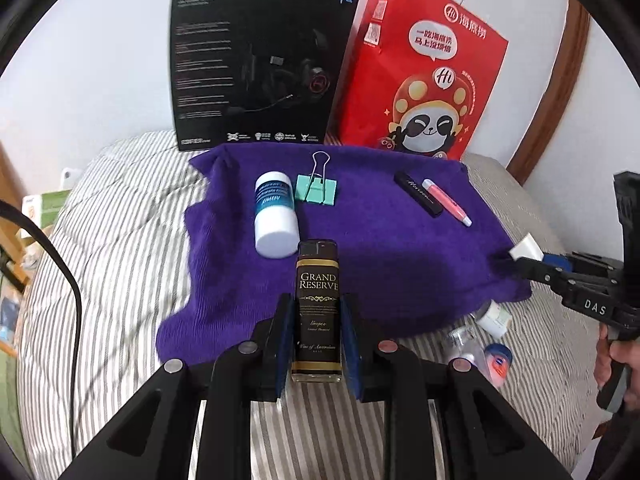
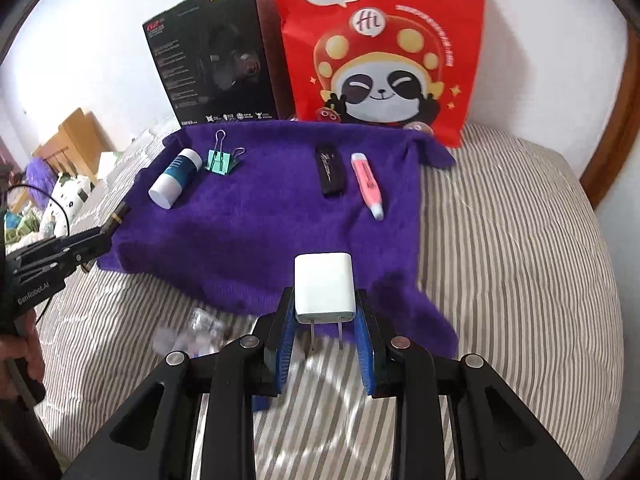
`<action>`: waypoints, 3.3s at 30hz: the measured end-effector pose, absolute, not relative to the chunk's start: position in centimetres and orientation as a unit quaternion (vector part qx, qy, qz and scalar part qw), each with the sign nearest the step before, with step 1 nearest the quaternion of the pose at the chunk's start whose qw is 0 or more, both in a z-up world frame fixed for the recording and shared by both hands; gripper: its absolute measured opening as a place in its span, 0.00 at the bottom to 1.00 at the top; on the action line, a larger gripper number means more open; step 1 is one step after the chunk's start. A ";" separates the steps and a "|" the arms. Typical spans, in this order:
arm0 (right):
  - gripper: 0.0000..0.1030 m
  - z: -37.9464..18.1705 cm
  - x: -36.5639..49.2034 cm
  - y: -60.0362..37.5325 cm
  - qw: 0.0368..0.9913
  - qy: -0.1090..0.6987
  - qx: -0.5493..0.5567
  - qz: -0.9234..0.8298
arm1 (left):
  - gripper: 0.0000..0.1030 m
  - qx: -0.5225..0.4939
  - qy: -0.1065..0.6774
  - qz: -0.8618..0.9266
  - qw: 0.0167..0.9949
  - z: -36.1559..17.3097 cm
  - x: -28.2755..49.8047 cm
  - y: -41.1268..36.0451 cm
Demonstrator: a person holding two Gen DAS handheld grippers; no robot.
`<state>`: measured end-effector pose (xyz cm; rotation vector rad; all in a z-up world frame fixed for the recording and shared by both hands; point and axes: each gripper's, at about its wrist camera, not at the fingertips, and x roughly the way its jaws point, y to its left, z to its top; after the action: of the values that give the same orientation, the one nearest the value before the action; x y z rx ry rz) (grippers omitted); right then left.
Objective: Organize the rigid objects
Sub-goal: 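Carry the bottle with the left tool over the towel while the right tool carries the charger there, then open the left tool to drop the bottle while the right tool releases the charger on the towel, then grasp the white USB light with the left tool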
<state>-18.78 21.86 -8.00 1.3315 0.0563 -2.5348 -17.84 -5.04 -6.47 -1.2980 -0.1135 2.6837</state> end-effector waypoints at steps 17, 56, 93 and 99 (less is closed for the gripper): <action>0.27 -11.5 -25.9 19.4 0.153 0.043 0.502 -0.850 | 0.22 -0.491 0.013 0.866 0.096 -9.9 -23.5 -4.7; 0.35 -12.2 -26.9 21.6 0.160 0.033 0.526 -0.835 | 0.39 -0.526 -0.014 0.845 0.091 -9.8 -23.5 -6.0; 1.00 -9.6 -5.2 29.5 0.076 -0.066 0.481 -0.871 | 0.99 -0.466 -0.037 0.884 0.017 -12.3 -12.7 2.6; 1.00 -9.7 -5.0 30.3 0.083 -0.079 0.476 -0.872 | 0.98 -0.458 -0.017 0.889 -0.001 -12.8 -12.9 3.6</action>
<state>-4.96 30.28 -9.71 1.4219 -0.2344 -2.6039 -12.93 3.55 -12.77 -1.4391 -0.0548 2.7945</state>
